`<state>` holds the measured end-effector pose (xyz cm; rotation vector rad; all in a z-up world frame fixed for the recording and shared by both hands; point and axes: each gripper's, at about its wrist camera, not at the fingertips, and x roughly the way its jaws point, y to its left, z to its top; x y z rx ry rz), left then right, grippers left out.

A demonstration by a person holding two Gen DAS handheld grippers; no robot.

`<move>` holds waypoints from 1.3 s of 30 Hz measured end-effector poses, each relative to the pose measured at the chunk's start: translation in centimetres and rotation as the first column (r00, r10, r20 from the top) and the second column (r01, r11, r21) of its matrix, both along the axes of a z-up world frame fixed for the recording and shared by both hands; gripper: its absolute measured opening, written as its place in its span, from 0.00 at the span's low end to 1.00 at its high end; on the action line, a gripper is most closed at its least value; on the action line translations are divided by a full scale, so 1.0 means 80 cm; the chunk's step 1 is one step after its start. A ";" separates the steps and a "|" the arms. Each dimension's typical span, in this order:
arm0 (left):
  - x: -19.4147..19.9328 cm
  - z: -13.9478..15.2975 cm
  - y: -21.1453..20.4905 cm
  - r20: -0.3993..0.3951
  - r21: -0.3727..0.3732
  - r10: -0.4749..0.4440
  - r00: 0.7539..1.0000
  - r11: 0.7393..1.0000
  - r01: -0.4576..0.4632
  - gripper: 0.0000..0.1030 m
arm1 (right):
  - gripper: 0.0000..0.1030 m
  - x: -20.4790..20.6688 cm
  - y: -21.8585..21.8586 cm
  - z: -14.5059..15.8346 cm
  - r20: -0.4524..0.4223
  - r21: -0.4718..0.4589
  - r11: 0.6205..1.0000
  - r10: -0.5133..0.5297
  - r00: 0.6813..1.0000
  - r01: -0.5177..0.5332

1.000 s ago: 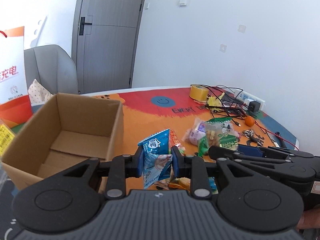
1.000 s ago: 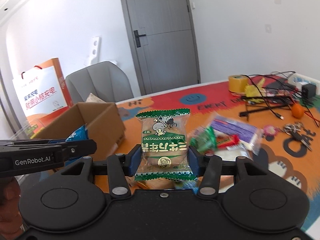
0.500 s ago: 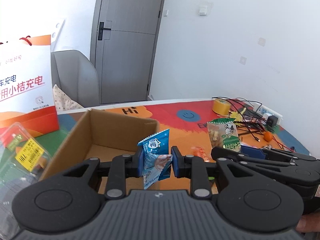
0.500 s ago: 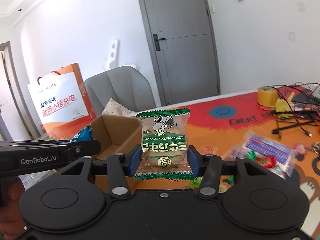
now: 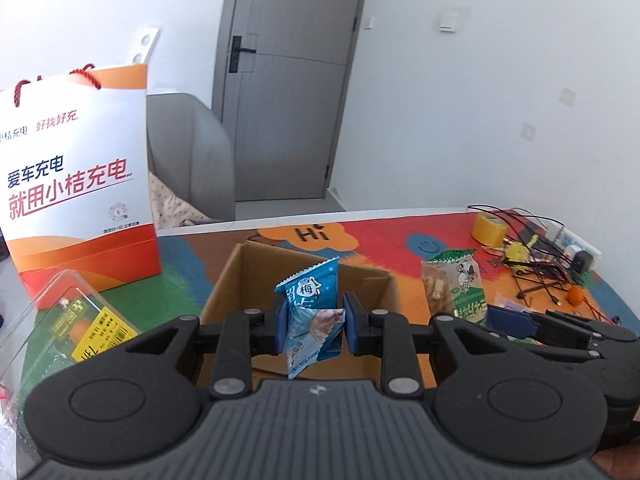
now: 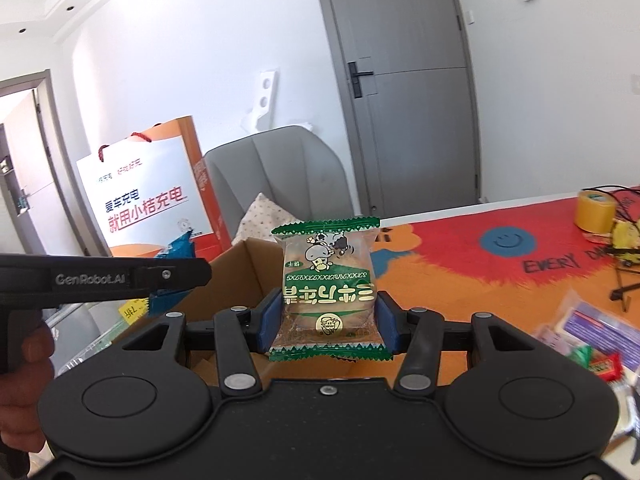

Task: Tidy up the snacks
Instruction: 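Carry both snacks to the cardboard box and release them inside, then return both tools from the box to the snack pile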

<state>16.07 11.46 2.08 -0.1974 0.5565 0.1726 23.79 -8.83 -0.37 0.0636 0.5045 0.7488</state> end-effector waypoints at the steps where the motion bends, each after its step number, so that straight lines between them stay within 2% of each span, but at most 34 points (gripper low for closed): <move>1: 0.004 -0.003 0.003 -0.007 -0.007 0.004 1.000 1.000 -0.004 0.26 | 0.48 0.004 0.003 0.001 -0.009 0.003 1.000 0.003 1.000 -0.003; 9: 0.035 -0.020 0.020 -0.042 -0.044 0.035 0.999 0.998 -0.037 0.27 | 0.48 0.026 0.033 -0.004 -0.036 0.009 1.000 0.030 0.999 -0.030; 13: 0.041 -0.023 0.029 -0.048 -0.071 0.062 0.997 0.995 -0.065 0.35 | 0.48 0.035 0.046 -0.013 -0.058 0.004 0.999 0.034 0.998 -0.034; 16: 0.037 -0.023 0.034 -0.044 -0.080 0.077 0.996 0.993 -0.081 0.50 | 0.48 0.038 0.049 -0.018 -0.074 0.005 0.999 0.041 0.996 -0.041; 19: 0.028 -0.020 0.035 -0.033 -0.077 0.103 0.994 0.992 -0.105 0.55 | 0.48 0.038 0.052 -0.018 -0.077 0.011 0.999 0.044 0.996 -0.043; 22: 0.017 -0.015 0.037 -0.024 -0.081 0.125 0.992 0.989 -0.126 0.64 | 0.48 0.039 0.057 -0.016 -0.075 0.013 0.999 0.050 0.996 -0.050; 24: 0.010 -0.012 0.037 -0.013 -0.076 0.134 0.991 0.988 -0.135 0.70 | 0.50 0.040 0.057 -0.015 -0.082 0.014 0.998 0.058 0.995 -0.057; 28: -0.005 -0.008 0.039 0.006 -0.094 0.156 0.988 0.984 -0.154 0.83 | 0.75 0.034 0.049 -0.011 -0.073 0.023 0.999 0.034 0.997 -0.032; 32: -0.014 -0.010 0.036 -0.003 -0.111 0.176 0.984 0.978 -0.175 0.90 | 0.78 0.023 0.031 -0.011 -0.078 0.038 0.999 0.013 0.997 -0.010; 39: -0.023 -0.019 0.021 -0.045 -0.118 0.186 0.982 0.975 -0.190 0.91 | 0.87 0.006 -0.006 -0.015 -0.099 0.068 0.996 -0.043 0.994 0.050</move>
